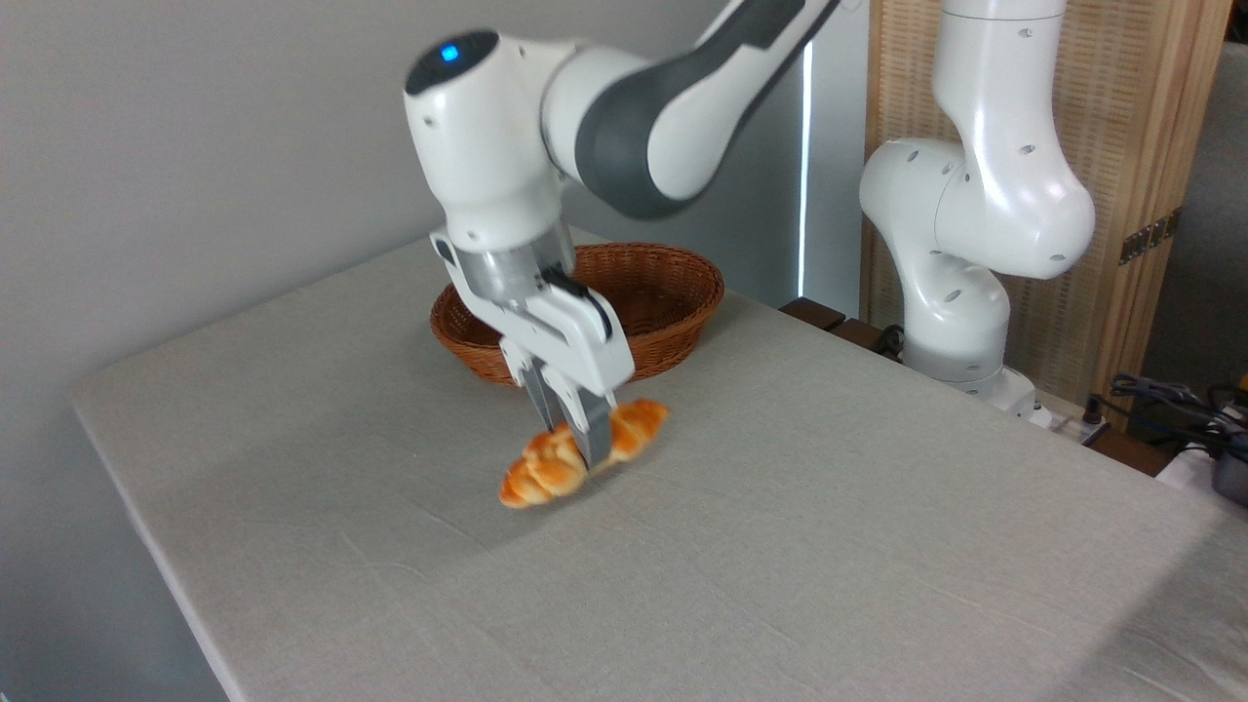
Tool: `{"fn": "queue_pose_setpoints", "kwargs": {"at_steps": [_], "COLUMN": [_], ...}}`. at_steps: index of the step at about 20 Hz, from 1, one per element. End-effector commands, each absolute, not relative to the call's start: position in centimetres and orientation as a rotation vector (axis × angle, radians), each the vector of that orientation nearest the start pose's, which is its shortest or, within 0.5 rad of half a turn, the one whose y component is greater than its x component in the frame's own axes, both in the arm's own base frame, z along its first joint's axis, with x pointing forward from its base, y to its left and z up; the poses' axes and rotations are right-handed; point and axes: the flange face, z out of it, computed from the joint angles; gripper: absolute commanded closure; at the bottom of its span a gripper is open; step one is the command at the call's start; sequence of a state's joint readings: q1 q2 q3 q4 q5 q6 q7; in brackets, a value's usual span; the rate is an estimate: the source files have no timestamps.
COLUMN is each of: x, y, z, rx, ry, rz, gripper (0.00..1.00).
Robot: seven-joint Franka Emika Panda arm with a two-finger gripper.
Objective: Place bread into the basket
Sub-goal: 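Lift the bread roll and carry it over the wicker basket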
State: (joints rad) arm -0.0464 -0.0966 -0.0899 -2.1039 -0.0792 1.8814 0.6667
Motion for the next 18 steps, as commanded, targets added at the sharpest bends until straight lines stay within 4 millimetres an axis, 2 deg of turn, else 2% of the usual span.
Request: {"fn": "queue_pose_setpoints", "kwargs": {"at_steps": [1,3,5,6,8,11,13,14,16,17,18], "x": [50.1,48.9,46.5,45.4,43.1,40.1,38.3,37.7,37.2,37.0,36.8], "y": [-12.4,-16.4,-20.7,-22.7,-25.3,-27.2,-27.6,-27.6,-27.3,-27.3,-27.4], "z": [52.5,53.9,54.4,54.0,53.0,50.5,48.3,47.9,46.7,46.7,46.6], "rx": [-3.018,-3.011,-2.933,-2.895,-2.829,-2.732,-2.669,-2.655,-2.643,-2.641,-2.634], "ry": [1.37,1.469,1.603,1.662,1.747,1.835,1.858,1.864,1.848,1.845,1.85], "rz": [0.177,0.155,0.157,0.167,0.205,0.296,0.4,0.418,0.463,0.488,0.501], "gripper": [0.8,0.79,0.74,0.73,0.72,0.63,0.45,0.42,0.1,0.03,0.0]}}
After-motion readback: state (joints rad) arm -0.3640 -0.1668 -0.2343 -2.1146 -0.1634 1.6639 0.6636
